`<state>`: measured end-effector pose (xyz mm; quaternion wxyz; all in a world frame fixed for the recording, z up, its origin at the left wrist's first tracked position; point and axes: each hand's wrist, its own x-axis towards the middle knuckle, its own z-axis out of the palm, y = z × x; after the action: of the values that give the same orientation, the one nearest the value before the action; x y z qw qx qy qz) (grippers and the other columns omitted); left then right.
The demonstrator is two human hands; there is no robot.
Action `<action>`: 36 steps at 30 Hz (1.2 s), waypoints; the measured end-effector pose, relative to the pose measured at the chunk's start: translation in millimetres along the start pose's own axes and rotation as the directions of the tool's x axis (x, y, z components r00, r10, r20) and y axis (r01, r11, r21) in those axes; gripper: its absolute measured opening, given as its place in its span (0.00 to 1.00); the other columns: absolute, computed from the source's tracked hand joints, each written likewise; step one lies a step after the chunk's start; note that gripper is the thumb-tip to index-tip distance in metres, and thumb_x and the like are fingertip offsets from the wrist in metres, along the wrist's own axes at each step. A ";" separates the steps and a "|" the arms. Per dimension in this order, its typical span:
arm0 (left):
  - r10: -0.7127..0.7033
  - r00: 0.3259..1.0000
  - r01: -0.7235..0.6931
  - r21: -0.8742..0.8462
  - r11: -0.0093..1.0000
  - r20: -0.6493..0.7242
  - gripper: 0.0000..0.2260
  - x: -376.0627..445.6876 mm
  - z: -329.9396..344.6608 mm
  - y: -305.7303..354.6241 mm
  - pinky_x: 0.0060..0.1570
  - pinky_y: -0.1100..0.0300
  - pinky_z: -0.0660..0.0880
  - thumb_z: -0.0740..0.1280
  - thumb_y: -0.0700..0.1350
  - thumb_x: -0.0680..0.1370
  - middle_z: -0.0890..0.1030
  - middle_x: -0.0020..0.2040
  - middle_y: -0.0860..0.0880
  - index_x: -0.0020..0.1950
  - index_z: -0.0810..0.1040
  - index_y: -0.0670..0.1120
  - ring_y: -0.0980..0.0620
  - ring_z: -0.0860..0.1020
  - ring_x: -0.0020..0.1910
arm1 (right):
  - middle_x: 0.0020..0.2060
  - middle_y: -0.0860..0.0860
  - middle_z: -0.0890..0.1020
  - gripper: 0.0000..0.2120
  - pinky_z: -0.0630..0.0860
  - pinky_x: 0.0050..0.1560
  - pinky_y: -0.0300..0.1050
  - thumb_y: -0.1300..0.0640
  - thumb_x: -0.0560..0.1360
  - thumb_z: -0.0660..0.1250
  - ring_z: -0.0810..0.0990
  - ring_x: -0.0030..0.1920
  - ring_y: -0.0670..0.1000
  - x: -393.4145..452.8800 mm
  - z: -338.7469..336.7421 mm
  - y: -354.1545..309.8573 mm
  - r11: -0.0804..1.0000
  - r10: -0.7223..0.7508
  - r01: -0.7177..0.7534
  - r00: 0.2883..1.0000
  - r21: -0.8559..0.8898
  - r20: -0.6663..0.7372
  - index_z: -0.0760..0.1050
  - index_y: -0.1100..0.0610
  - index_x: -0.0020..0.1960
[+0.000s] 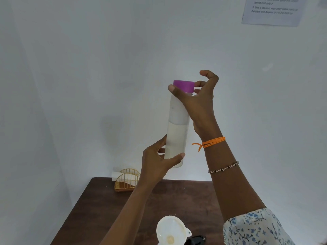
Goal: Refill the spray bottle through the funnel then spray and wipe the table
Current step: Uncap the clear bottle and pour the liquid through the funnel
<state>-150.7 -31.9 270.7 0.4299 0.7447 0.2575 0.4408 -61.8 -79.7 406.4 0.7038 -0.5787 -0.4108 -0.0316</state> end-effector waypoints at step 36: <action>0.009 1.000 -0.009 0.009 1.000 0.005 0.29 -2.7 -0.8 2.0 0.45 0.71 0.72 0.76 0.52 0.66 0.77 0.62 0.53 0.66 0.72 0.53 0.57 0.75 0.49 | 0.45 0.51 0.76 0.17 0.75 0.42 0.38 0.54 0.73 0.63 0.77 0.45 0.49 3.8 -2.4 -3.7 0.988 0.011 -0.015 1.000 0.153 0.025 0.59 0.48 0.57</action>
<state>-152.6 -34.6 271.5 0.4253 0.7488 0.2553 0.4397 -59.9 -81.2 411.6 0.7415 -0.5258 -0.4166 0.0115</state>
